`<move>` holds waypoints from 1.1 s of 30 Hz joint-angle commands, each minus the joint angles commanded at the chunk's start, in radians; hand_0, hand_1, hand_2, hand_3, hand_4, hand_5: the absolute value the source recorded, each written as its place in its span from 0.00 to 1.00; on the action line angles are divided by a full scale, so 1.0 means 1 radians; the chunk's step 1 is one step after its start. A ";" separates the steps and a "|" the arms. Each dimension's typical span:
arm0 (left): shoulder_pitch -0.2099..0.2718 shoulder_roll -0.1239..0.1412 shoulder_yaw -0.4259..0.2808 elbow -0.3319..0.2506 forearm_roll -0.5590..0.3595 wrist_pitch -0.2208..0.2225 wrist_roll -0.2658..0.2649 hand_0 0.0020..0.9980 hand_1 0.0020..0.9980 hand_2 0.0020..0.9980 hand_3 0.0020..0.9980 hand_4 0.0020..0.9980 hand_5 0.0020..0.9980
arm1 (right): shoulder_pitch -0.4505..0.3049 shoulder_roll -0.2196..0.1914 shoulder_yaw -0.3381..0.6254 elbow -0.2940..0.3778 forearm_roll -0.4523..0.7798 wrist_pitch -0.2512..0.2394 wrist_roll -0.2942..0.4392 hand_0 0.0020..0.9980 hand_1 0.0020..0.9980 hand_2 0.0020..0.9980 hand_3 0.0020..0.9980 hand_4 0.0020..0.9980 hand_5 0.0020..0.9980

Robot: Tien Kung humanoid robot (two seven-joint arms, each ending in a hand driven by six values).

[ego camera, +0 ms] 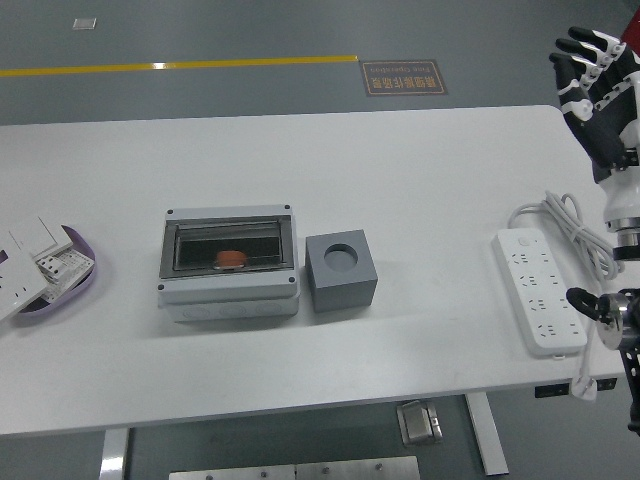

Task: Pick up the cylinder from the cube,place it in the box,flap close box

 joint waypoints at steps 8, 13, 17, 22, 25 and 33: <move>-0.016 -0.001 0.048 0.004 -0.041 -0.001 -0.025 0.61 0.61 0.56 0.59 0.66 0.21 | 0.013 0.001 0.022 -0.006 0.029 0.002 0.012 0.74 0.68 0.69 0.69 0.67 0.33; -0.016 -0.001 0.049 0.004 -0.039 -0.002 -0.025 0.60 0.61 0.56 0.59 0.66 0.22 | 0.017 0.001 0.008 -0.013 0.032 0.001 0.013 0.74 0.67 0.69 0.69 0.66 0.32; -0.019 -0.004 0.054 0.005 -0.042 -0.006 -0.029 0.60 0.60 0.56 0.59 0.66 0.21 | 0.018 -0.002 -0.005 -0.019 0.031 0.002 0.012 0.74 0.67 0.69 0.68 0.65 0.31; -0.018 -0.006 0.049 0.005 -0.036 -0.011 -0.028 0.60 0.60 0.56 0.59 0.66 0.21 | 0.023 -0.007 -0.020 -0.026 0.023 0.004 0.007 0.75 0.67 0.69 0.68 0.65 0.31; -0.017 -0.006 0.039 0.004 -0.025 -0.012 -0.026 0.60 0.60 0.56 0.59 0.66 0.21 | 0.021 -0.011 -0.024 -0.029 0.020 0.005 0.006 0.75 0.67 0.69 0.68 0.65 0.31; -0.014 -0.017 0.012 0.005 0.005 -0.022 -0.023 0.60 0.60 0.56 0.59 0.66 0.21 | 0.013 -0.015 -0.023 -0.042 0.020 0.009 0.004 0.75 0.67 0.69 0.68 0.65 0.31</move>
